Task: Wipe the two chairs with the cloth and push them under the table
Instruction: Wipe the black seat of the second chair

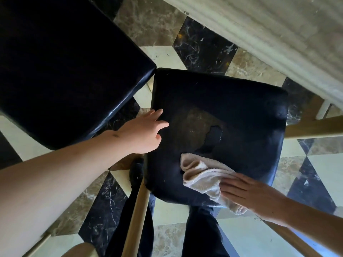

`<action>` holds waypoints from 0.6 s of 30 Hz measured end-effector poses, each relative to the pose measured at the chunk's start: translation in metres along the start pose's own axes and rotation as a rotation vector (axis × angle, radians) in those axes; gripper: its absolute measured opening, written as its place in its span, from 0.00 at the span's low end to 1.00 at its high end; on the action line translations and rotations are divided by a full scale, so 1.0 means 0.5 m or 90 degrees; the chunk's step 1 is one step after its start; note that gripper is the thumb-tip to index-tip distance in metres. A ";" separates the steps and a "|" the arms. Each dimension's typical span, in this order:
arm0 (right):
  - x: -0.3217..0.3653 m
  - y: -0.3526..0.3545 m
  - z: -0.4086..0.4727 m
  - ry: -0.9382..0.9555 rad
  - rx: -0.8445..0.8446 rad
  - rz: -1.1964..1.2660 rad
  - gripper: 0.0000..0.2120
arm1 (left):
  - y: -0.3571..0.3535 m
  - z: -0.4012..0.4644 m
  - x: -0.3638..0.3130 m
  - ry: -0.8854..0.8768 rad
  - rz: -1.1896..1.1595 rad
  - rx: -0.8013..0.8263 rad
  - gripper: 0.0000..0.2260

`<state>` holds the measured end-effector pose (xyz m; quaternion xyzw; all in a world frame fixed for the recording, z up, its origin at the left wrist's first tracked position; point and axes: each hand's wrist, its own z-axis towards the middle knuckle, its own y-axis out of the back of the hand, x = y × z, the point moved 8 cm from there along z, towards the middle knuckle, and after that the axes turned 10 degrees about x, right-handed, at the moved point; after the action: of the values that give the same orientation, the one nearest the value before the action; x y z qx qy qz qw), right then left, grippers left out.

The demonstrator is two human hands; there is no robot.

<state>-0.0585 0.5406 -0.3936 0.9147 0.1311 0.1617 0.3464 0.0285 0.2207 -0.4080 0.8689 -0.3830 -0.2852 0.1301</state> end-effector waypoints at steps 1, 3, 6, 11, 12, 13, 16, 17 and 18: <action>-0.017 -0.011 -0.016 -0.034 0.008 0.016 0.41 | -0.002 -0.001 0.000 0.001 0.011 0.014 0.24; -0.058 -0.034 -0.049 -0.114 0.027 0.053 0.44 | -0.004 -0.003 0.003 0.005 0.027 0.034 0.25; -0.108 -0.046 -0.081 -0.249 0.015 0.114 0.41 | 0.000 -0.002 0.007 0.016 0.006 0.042 0.26; -0.168 -0.035 -0.093 -0.515 -0.103 0.358 0.36 | 0.021 0.006 -0.006 0.039 -0.011 0.052 0.27; -0.177 -0.037 -0.083 -0.562 -0.112 0.448 0.36 | 0.028 0.007 -0.007 0.035 -0.020 0.047 0.27; -0.185 -0.037 -0.072 -0.612 -0.134 0.535 0.37 | 0.036 0.010 -0.011 0.029 -0.028 0.045 0.28; -0.235 -0.005 -0.040 -0.744 -0.259 0.691 0.39 | 0.044 0.016 -0.008 0.046 -0.063 0.046 0.31; -0.260 0.013 -0.029 -0.773 -0.301 0.723 0.39 | 0.043 0.016 -0.007 0.053 -0.068 0.046 0.32; -0.288 0.029 -0.015 -0.798 -0.331 0.751 0.40 | 0.041 0.015 -0.006 0.058 -0.069 0.049 0.34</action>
<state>-0.1911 0.4840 -0.4080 0.6464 -0.6137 -0.1909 0.4113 0.0103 0.2090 -0.4041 0.9050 -0.3394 -0.2368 0.0982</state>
